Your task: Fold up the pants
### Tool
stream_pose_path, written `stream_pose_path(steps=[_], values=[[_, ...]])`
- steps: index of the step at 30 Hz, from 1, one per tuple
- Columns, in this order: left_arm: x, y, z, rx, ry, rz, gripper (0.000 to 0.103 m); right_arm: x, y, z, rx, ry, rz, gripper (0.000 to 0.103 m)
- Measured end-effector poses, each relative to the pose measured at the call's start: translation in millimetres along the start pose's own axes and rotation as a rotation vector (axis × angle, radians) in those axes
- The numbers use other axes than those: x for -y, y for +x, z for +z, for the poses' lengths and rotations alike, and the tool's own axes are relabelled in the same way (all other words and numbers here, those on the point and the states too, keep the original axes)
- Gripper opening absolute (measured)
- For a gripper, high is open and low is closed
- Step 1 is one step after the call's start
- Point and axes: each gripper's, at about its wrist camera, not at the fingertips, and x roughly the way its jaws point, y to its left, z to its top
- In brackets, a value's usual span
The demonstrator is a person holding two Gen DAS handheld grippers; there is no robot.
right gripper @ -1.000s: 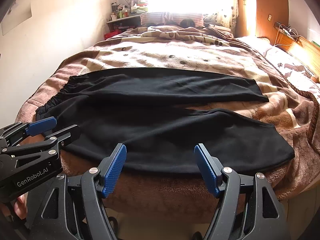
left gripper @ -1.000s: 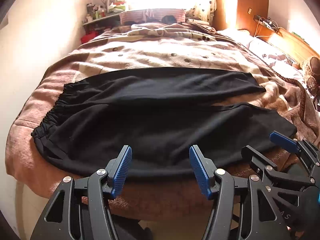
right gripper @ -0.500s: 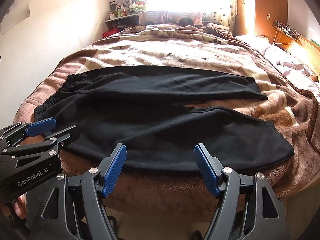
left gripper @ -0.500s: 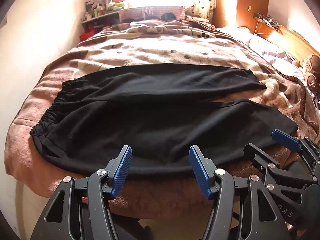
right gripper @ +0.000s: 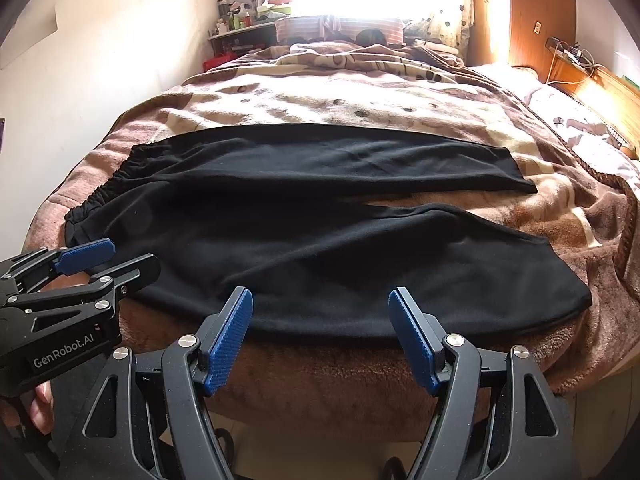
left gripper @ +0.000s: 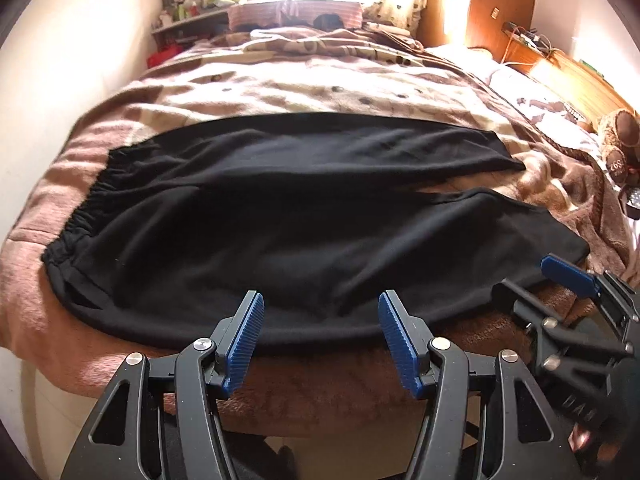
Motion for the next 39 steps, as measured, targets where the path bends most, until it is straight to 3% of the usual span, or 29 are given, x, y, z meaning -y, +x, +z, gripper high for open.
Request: stream_pose_path(steps=[5,12,17,21,27,32,33,36,39], values=[[-14.3,20.4,3.9,-0.048,-0.054,-0.081,0.065,31.8,3.5,0.2,-0.003,0.087,-0.020,0.071],[-8.4,56.1,6.7,-0.098,-0.050,-0.208,0.065,115.2,-5.0,2.7,0.022,0.180,-0.208,0.071],[16.8,74.2,5.2,-0.120,0.012,-0.254,0.065,186.1,-11.1,-0.1,0.016,0.297,-0.321,0.071],[45.6,90.8,-2.1,-0.170,0.106,-0.286,0.065,241.0,-1.2,-9.9,-0.046,0.364,-0.406,0.071],[57.7,113.0,-11.7,-0.228,0.087,-0.291,0.065,292.9,24.3,-23.1,-0.121,0.536,-0.295,0.071],[65.2,116.3,-6.9,-0.254,0.158,-0.270,0.065,307.7,46.1,-32.6,-0.200,0.625,-0.172,0.070],[65.4,117.7,-5.7,-0.259,0.157,-0.270,0.065,305.6,44.9,-32.8,-0.195,0.624,-0.173,0.053],[63.2,117.6,-5.8,-0.259,0.132,-0.270,0.065,300.9,37.2,-32.1,-0.174,0.621,-0.186,0.021],[65.4,113.4,-10.0,-0.258,0.146,-0.261,0.065,297.4,24.1,-30.2,-0.129,0.630,-0.158,0.008]])
